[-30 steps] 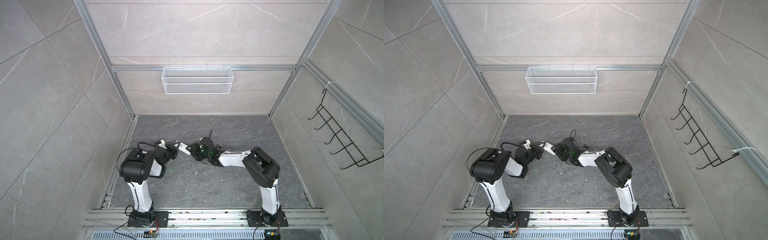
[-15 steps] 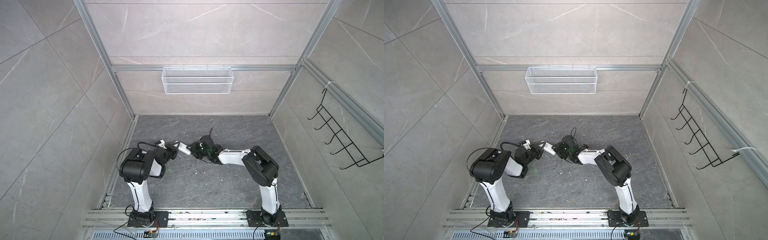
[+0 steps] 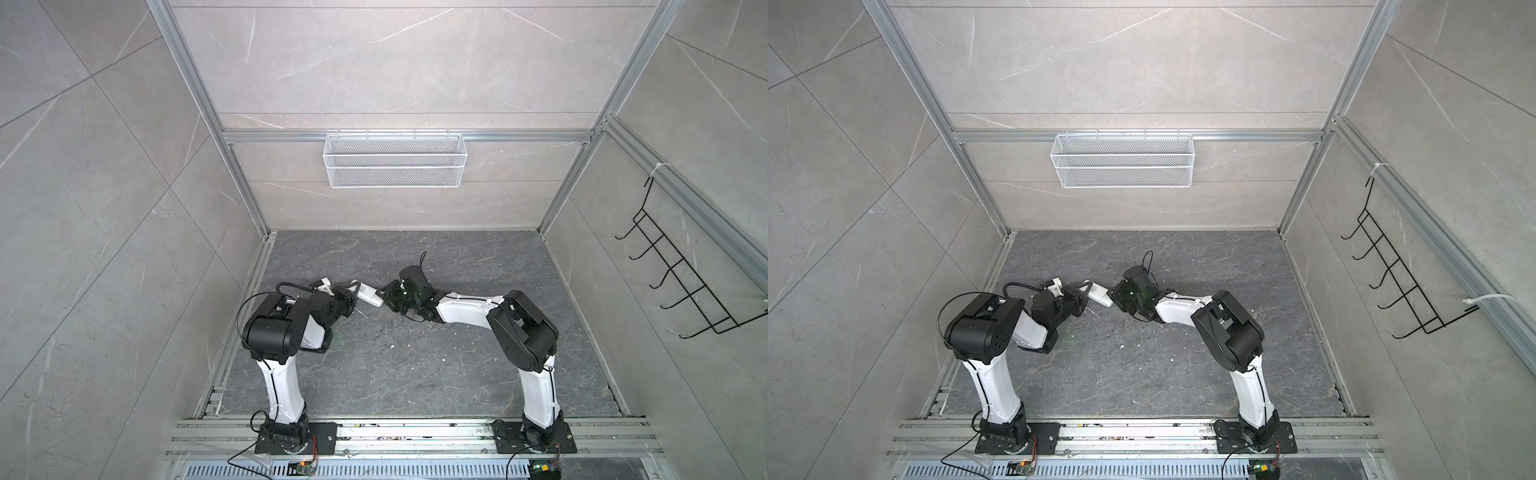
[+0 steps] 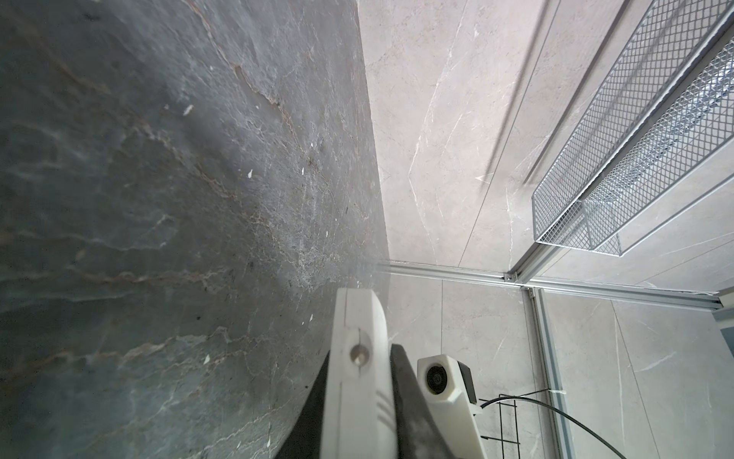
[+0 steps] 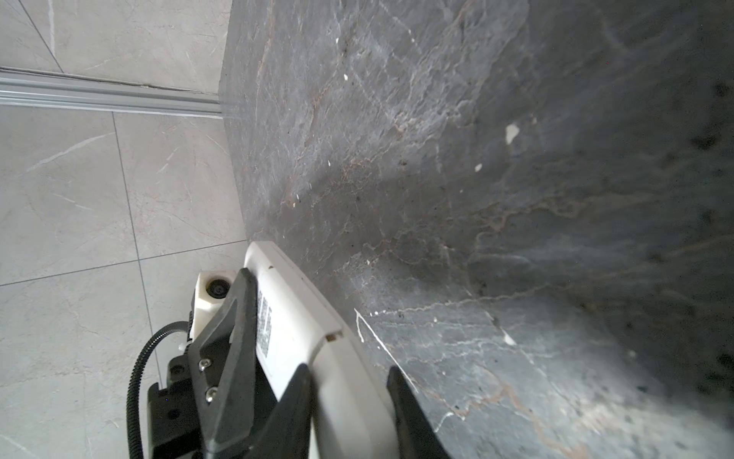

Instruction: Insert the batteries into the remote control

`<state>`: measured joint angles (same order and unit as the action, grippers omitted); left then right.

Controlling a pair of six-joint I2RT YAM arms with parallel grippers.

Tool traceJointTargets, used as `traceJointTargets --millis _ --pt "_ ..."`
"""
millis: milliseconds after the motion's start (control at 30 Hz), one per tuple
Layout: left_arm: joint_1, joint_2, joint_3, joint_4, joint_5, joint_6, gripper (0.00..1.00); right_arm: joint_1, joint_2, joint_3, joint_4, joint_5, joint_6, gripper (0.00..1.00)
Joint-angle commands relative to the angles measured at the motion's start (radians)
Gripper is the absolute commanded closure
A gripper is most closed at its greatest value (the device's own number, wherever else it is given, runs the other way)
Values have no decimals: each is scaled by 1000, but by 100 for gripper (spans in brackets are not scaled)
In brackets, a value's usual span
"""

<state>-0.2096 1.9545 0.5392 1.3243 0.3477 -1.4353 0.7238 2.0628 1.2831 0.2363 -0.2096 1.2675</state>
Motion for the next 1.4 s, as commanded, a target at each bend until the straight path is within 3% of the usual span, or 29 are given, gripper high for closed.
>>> traceJointTargets --millis 0,500,1033,1367 --pt "-5 2 33 91 -15 88 100 -5 10 -12 -207 55 -101 71" --pt "-5 98 90 91 -58 180 100 -34 75 16 -148 36 -95 62" --pt "-4 97 54 91 -84 329 100 -52 64 -32 -134 42 -100 65" --pt "-4 125 64 91 -105 325 100 -60 41 -84 -119 46 -126 52"
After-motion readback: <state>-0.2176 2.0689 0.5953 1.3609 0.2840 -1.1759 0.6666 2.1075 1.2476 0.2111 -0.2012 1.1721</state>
